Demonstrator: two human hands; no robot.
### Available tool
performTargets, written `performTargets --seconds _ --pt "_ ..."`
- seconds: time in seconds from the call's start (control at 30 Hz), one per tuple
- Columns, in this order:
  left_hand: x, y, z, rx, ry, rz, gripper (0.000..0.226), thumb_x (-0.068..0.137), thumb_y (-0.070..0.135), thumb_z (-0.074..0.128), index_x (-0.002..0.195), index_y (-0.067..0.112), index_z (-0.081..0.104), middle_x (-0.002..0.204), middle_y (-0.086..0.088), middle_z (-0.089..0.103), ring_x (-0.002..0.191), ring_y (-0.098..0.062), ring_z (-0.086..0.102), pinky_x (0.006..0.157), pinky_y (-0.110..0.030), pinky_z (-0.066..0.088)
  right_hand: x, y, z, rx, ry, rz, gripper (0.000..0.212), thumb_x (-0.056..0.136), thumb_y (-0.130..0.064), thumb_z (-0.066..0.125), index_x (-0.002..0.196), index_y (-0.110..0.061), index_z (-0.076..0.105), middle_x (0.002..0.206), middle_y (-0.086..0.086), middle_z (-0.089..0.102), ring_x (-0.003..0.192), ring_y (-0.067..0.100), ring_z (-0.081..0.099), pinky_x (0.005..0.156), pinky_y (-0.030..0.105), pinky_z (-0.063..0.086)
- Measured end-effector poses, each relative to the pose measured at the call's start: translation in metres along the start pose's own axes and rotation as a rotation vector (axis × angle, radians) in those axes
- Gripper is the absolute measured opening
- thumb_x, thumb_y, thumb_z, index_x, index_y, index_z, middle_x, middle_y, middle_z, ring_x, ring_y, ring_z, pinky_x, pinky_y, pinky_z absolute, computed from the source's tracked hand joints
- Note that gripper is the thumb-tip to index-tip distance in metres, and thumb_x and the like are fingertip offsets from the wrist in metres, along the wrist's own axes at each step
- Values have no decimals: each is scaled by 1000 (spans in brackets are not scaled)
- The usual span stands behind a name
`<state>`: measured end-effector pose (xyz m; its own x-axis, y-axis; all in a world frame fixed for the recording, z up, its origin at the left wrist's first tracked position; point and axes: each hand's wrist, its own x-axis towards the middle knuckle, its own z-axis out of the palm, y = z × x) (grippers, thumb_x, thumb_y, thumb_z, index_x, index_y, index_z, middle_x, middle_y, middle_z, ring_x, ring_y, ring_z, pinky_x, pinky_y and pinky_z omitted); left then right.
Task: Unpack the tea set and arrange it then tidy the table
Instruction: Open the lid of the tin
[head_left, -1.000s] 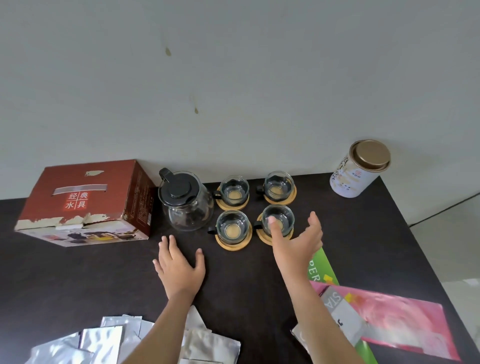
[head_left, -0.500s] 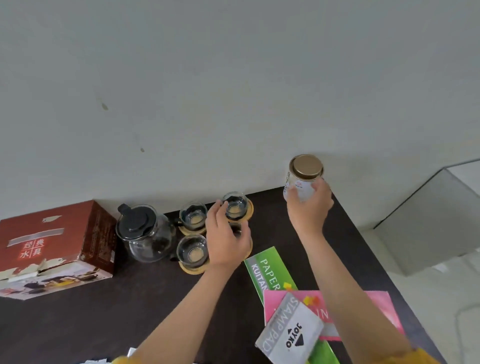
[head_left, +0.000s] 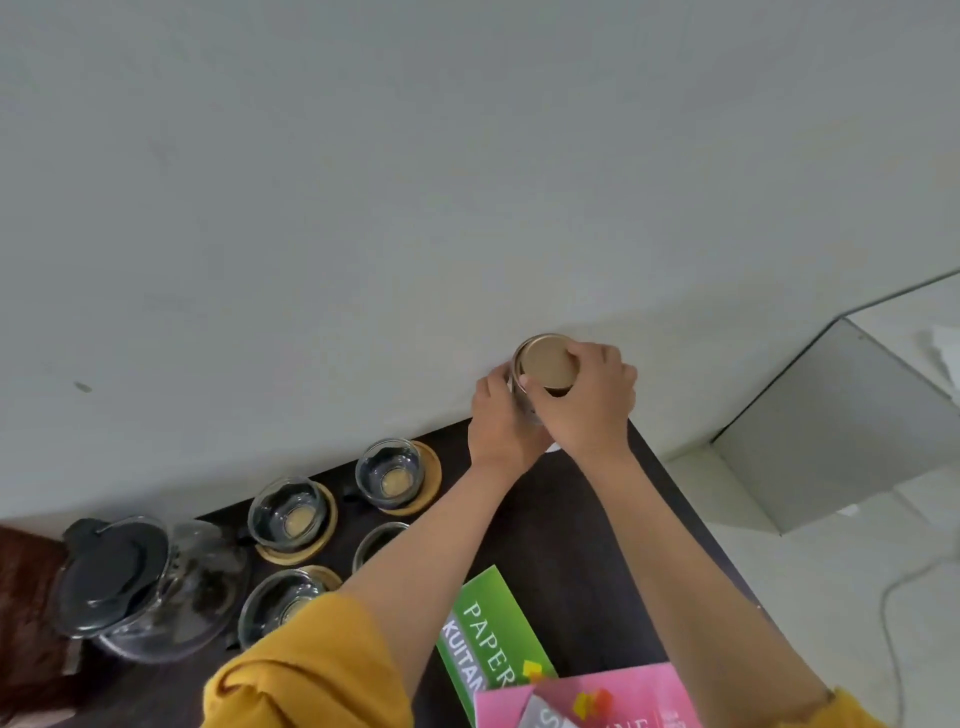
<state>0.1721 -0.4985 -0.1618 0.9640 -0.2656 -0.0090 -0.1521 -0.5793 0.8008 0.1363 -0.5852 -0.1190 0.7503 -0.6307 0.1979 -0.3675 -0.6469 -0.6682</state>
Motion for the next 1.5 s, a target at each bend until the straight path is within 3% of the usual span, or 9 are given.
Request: performTargets --seconds 0.17,0.23,0.4,0.63,0.77,1.0,1.13,1.3,1.5 --pt "3 5 1 10 25 10 58 70 36 70 118 16 44 116 1 51 103 -16 52 78 -31 47 -1 4 -2 90 79 -53 57 67 -45 80 113 -17 63 114 3 62 105 28 53 86 38 43" --pt "-1 3 -5 11 22 13 62 64 43 69 114 16 45 112 2 52 101 -16 52 80 -33 49 -9 7 -6 186 163 -87 54 65 -44 81 107 -16 65 109 2 64 101 26 56 84 34 45" --pt "-14 -16 -32 -37 69 -4 81 52 58 80 117 20 48 112 5 55 102 -12 55 82 -30 51 -60 28 -13 255 295 -95 55 67 -48 74 107 -12 62 110 4 63 99 19 54 82 10 29" --pt "-26 -37 -59 49 92 -2 79 57 48 83 120 19 47 115 3 53 104 -11 52 80 -25 48 -125 50 24 21 29 32 58 62 -35 85 112 -16 61 116 5 61 104 29 55 85 45 44" --pt "-27 -41 -61 67 80 -11 81 57 50 83 122 20 45 116 3 52 102 -10 51 81 -26 50 -139 52 47 -33 -80 0 63 61 -39 85 115 -17 61 117 3 62 106 28 56 85 46 46" --pt "-31 -42 -54 14 85 -39 92 58 48 81 132 22 35 126 3 47 111 -11 49 90 -34 52 -142 57 64 -62 -112 -7 69 62 -42 85 119 -14 59 122 4 59 111 28 54 89 46 44" --pt "-47 -37 -53 40 92 -128 112 61 52 80 146 12 18 145 -7 35 132 -23 37 104 -41 43 -146 56 56 -88 -136 -9 81 65 -46 83 130 -8 53 135 11 52 123 30 50 101 50 39" --pt "-98 -31 -71 112 160 -121 103 73 53 72 147 8 16 150 -11 29 138 -26 30 110 -39 35 -171 36 32 88 -137 -20 70 74 -33 80 133 -9 50 137 8 52 130 27 45 110 54 32" --pt "-189 -47 -115 155 242 -91 86 82 42 67 145 5 22 147 -11 32 138 -24 27 111 -35 28 -246 -3 12 188 -249 -49 62 81 -20 73 135 -4 48 139 12 51 132 29 43 112 50 32"
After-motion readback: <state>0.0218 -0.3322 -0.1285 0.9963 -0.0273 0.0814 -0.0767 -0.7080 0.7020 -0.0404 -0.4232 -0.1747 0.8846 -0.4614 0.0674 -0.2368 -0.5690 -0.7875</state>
